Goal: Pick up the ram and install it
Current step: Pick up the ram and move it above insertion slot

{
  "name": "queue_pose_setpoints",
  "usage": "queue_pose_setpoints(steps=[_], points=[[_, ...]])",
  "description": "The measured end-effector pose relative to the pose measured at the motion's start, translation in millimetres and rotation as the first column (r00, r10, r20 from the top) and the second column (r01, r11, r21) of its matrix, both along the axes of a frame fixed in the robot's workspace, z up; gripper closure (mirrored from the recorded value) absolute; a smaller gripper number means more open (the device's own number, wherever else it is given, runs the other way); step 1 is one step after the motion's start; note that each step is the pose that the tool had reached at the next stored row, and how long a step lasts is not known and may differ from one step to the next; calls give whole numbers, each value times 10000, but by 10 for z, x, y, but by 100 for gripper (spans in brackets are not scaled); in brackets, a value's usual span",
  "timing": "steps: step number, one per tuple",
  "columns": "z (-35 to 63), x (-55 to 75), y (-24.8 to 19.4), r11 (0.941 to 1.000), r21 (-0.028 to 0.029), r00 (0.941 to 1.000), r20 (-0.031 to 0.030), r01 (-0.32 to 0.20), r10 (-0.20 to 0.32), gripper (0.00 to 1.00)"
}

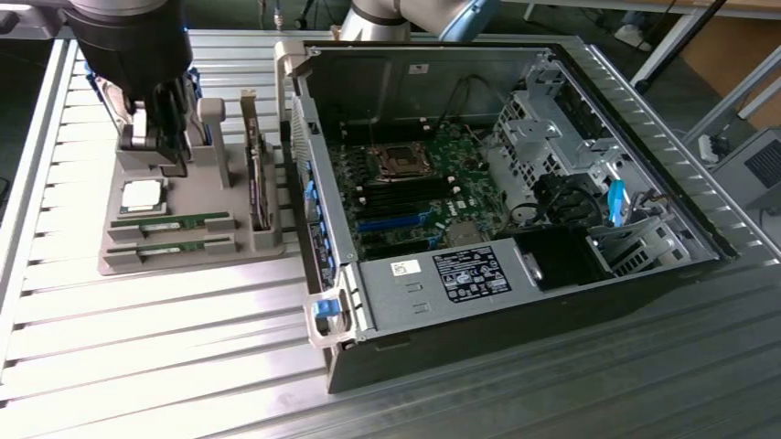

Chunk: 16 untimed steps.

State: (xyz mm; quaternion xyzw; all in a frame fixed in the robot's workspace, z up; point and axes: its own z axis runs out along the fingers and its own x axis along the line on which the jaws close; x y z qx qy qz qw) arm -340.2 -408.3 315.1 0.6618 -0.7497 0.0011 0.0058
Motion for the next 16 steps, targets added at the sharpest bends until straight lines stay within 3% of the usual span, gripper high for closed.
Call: queue_pose_setpoints(steps=[7,16], points=[[-33,-18,-34,10000,-2,10000,-2,0,0,71],[-77,-19,-37,10000,-1,10000,-1,0,0,71]])
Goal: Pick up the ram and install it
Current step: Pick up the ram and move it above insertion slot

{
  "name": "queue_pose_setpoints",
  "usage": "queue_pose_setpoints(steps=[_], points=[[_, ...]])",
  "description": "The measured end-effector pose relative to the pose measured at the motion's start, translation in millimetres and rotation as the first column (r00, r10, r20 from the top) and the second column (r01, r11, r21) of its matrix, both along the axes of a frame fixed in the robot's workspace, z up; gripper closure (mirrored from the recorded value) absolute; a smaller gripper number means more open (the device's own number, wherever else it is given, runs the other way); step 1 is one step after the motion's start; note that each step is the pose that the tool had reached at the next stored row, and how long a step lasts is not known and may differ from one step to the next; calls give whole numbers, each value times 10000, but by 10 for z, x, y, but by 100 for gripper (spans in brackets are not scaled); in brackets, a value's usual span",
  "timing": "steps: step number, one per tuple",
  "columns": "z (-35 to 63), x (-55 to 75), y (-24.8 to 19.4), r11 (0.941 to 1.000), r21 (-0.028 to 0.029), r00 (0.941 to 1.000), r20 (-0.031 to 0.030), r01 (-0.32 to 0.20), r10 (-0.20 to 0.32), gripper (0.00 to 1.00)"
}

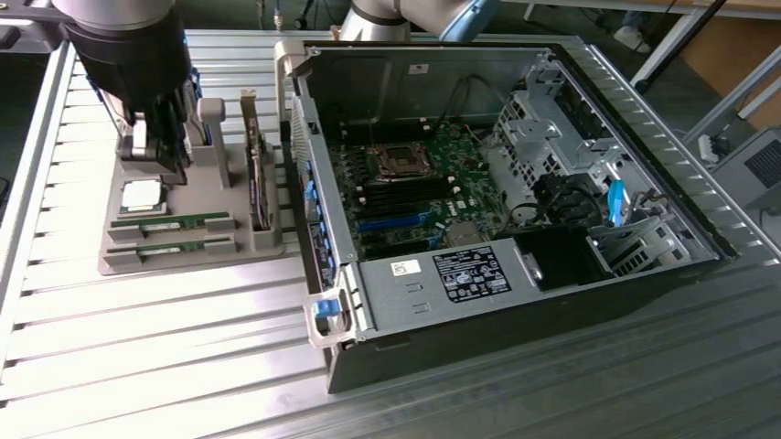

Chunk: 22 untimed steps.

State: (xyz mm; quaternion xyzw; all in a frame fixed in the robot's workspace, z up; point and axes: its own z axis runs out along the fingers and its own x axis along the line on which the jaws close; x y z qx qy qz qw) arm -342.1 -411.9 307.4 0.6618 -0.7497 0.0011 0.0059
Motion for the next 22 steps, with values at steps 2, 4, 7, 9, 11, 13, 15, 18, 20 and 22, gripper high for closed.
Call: queue_pose_setpoints(steps=[2,4,7,9,11,13,15,18,20,22], points=[[-11,0,0,10000,0,10000,0,0,0,71],[-22,0,0,10000,0,10000,0,0,0,71],[-49,0,0,10000,0,10000,0,0,0,71],[-63,0,-1,10000,0,10000,0,0,0,71],[-74,0,-1,10000,0,10000,0,0,0,71],[-82,0,-1,10000,0,10000,0,0,0,71],[-94,0,-1,10000,0,10000,0,0,0,71],[-112,0,-2,10000,0,10000,0,-1,1,71],[-127,-1,-2,10000,0,10000,0,0,0,71],[-135,-1,-2,10000,0,10000,0,0,0,71]])
